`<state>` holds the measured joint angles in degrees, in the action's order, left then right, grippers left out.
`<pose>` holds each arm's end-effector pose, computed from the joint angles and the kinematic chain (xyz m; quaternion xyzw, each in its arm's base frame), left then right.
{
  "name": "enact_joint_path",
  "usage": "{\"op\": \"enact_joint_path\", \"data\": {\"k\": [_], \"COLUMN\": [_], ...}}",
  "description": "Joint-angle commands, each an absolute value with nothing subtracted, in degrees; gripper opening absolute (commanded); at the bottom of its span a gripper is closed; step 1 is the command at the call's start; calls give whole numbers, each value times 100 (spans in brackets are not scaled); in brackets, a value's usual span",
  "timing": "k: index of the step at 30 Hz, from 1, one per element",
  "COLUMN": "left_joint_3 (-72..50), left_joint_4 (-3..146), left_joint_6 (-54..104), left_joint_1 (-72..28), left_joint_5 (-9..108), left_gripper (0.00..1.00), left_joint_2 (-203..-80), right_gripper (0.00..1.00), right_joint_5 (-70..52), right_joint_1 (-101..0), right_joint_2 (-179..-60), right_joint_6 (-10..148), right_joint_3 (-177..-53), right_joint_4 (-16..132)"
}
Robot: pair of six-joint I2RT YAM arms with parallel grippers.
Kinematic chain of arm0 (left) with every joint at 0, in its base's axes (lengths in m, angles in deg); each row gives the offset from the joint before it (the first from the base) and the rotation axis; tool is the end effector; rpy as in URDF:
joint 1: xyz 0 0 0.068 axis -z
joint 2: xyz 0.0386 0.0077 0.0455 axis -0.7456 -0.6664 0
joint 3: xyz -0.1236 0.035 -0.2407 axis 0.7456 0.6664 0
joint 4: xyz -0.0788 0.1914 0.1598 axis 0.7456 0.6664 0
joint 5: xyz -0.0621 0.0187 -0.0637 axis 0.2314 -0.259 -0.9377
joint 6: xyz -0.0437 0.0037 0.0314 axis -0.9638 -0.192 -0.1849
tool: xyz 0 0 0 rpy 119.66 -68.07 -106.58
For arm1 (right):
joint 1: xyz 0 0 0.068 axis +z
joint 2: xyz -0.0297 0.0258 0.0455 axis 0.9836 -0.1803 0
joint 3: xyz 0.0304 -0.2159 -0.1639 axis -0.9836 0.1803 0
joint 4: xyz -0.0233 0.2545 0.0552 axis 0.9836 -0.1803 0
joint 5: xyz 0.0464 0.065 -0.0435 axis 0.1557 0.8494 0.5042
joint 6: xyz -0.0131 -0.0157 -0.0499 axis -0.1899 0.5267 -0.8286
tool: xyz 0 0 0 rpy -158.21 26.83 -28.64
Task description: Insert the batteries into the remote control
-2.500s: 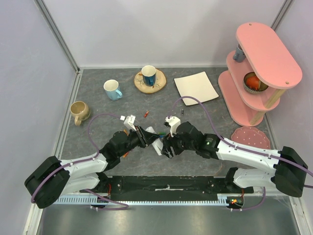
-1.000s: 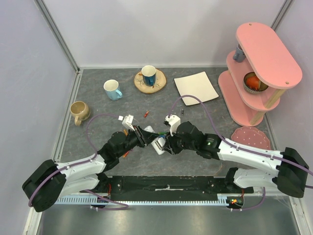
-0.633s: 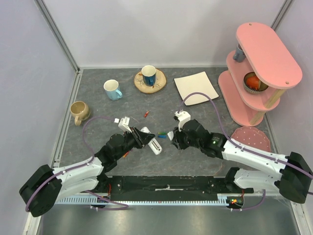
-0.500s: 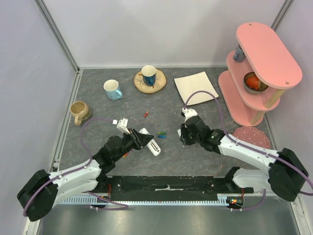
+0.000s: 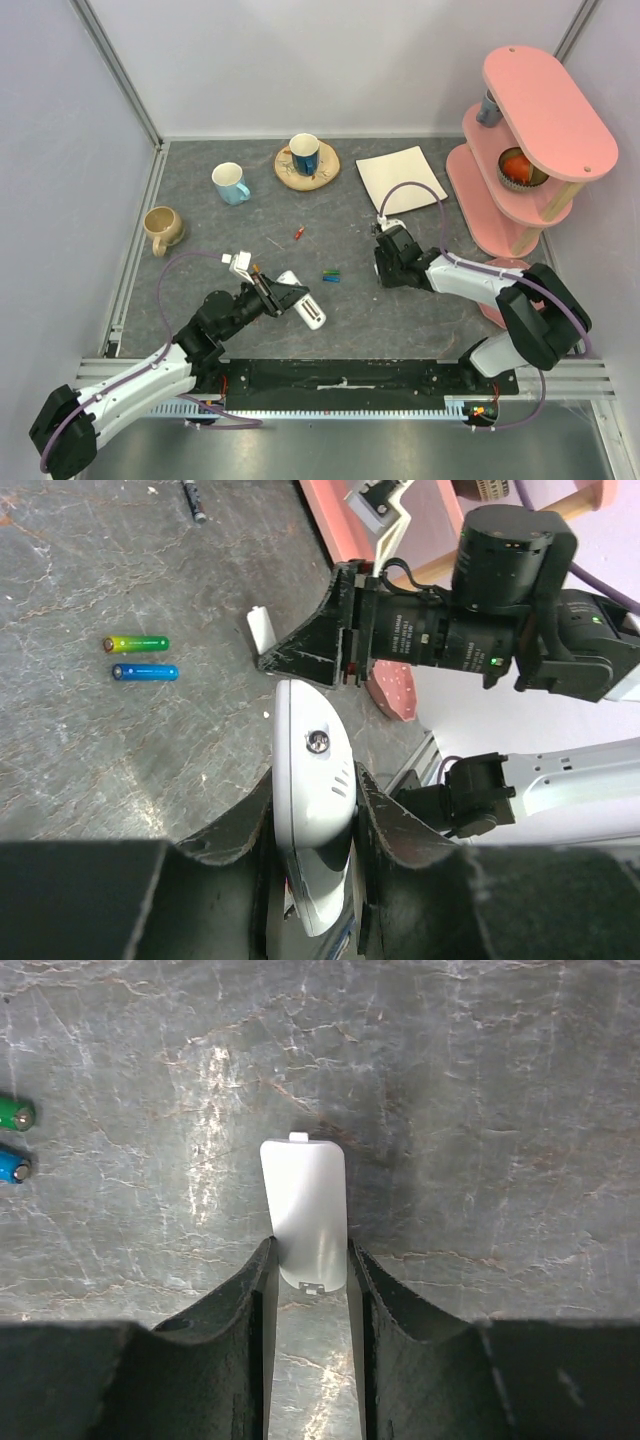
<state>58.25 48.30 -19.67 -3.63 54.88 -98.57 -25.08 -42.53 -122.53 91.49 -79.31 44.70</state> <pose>0.1054 -0.1063 0.1774 -0.0581 0.7337 -0.5340 0.4160 0.2168 0.1571 0.1549 -0.0430 0.9583 0.0886 0.2682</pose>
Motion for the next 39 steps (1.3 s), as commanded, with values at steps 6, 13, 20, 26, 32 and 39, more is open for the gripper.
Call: {"op": "enact_joint_path", "data": {"k": [6, 13, 20, 26, 32, 39], "left_joint_3": [5846, 5750, 5609, 5845, 5934, 5689], "left_joint_4": [5317, 5466, 5457, 5168, 5519, 5388], "left_joint_6": [-2009, -1921, -1815, -1876, -1842, -1534], "left_joint_1": [-400, -391, -400, -400, -400, -409], "left_joint_5": [5520, 5564, 5249, 4449, 4606, 4247], "left_gripper": [2, 2, 2, 2, 2, 2], "left_joint_2": [-9264, -9317, -9580, -9248, -8500, -8684], "right_gripper": [70, 75, 74, 74, 73, 65], "right_joint_5": [-2357, -2568, -2103, -2155, -3555, -3808], "right_joint_1": [-4287, -4279, -4165, -3761, -3435, -3821], "right_joint_2": [-12303, -11041, -9649, -9797, -10596, -11871], "right_joint_6": [9254, 9438, 9394, 9157, 8980, 9306], "right_joint_3": [-8003, -7977, -7451, -7248, -7982, -9004], "right_joint_4": [4383, 4137, 4778, 5147, 5140, 4972]}}
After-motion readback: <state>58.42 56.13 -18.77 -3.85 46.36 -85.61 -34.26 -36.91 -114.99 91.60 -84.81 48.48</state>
